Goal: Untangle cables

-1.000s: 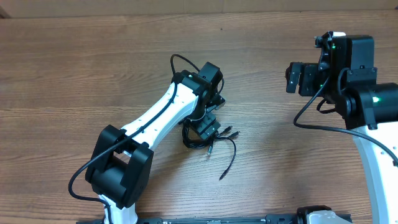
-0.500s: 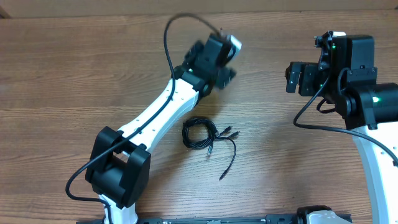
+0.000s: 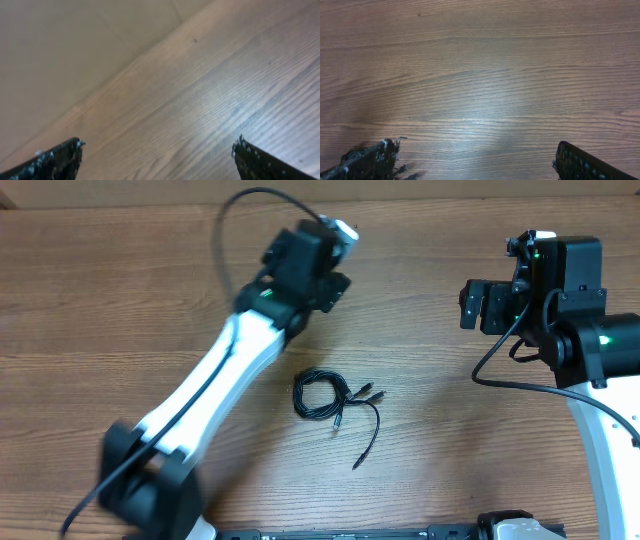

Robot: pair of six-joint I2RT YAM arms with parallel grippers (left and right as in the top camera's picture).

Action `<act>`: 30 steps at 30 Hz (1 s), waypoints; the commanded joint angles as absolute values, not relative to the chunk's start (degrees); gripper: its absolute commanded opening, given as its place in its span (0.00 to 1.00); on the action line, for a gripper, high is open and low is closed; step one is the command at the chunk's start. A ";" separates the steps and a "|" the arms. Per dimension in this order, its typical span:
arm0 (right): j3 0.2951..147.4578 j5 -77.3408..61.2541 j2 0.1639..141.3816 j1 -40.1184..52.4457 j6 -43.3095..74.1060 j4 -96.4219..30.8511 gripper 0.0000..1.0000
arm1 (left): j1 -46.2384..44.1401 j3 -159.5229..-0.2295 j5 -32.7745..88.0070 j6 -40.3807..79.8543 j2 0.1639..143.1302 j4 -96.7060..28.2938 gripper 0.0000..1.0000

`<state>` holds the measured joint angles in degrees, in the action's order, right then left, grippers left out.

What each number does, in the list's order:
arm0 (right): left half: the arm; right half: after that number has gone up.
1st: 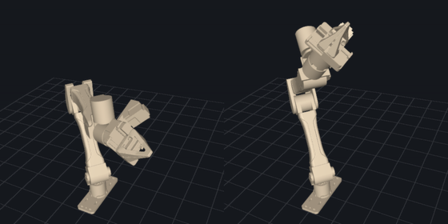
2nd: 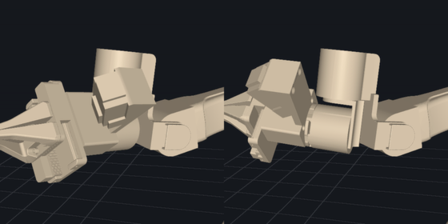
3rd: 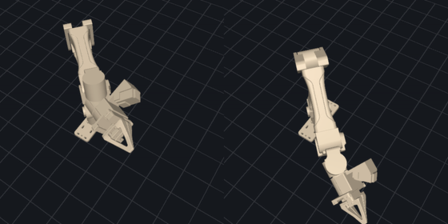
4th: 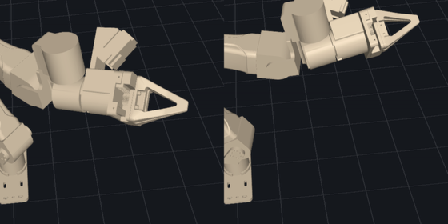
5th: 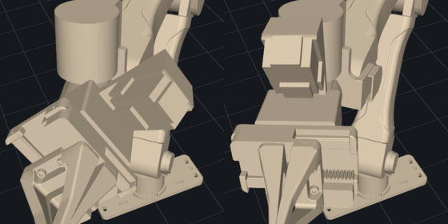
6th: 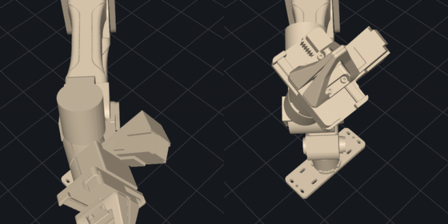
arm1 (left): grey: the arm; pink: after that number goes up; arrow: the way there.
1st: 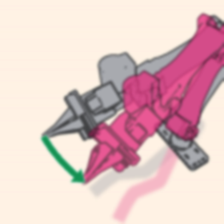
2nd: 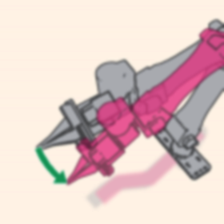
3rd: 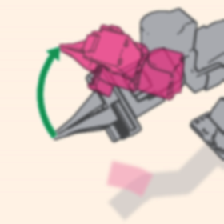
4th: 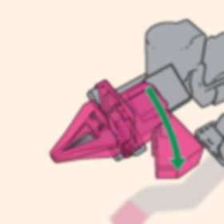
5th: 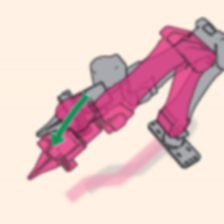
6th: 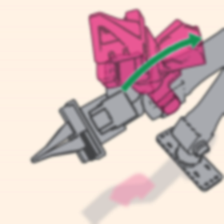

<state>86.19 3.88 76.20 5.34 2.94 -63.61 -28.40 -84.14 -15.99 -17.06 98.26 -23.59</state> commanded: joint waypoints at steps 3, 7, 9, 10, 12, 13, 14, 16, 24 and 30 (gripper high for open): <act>87.72 4.38 76.49 5.61 2.72 -63.59 1.00 | -28.97 -68.77 -11.51 -14.68 83.99 -15.92 0.98; 87.72 4.36 76.49 5.61 2.72 -63.64 1.00 | -29.28 -62.61 -8.97 -11.66 79.68 -11.53 0.98; 87.72 4.16 76.49 5.61 2.72 -63.77 1.00 | -29.28 -62.19 -6.55 -10.52 79.83 -11.31 0.97; 87.72 4.16 76.49 5.61 2.72 -63.90 1.00 | -29.28 -62.19 -5.78 -10.20 80.18 -11.49 0.97; 87.72 3.84 76.49 5.63 2.72 -64.29 1.00 | -29.28 -62.19 -4.99 -10.17 81.34 -11.44 0.98; 87.72 3.73 76.49 5.63 2.74 -64.42 1.00 | -29.28 -62.19 -5.02 -10.13 82.13 -11.20 0.98; 87.72 3.75 76.49 5.63 2.72 -64.51 1.00 | -29.30 -62.19 -5.13 -9.98 83.09 -10.61 1.00; 87.72 3.75 76.49 5.63 2.74 -64.47 1.00 | -29.28 -62.22 -6.72 -6.57 84.79 -10.94 1.00; 87.72 3.75 76.49 5.63 2.74 -63.77 1.00 | -29.28 -62.65 -2.35 -0.27 85.36 -28.86 1.00; 87.72 3.75 76.49 5.63 2.72 -63.40 1.00 | -29.26 -62.65 7.86 -7.03 85.49 -41.04 1.00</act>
<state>86.19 3.81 76.42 5.34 2.96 -63.96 -29.17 -62.41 0.14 -3.51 85.56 -39.22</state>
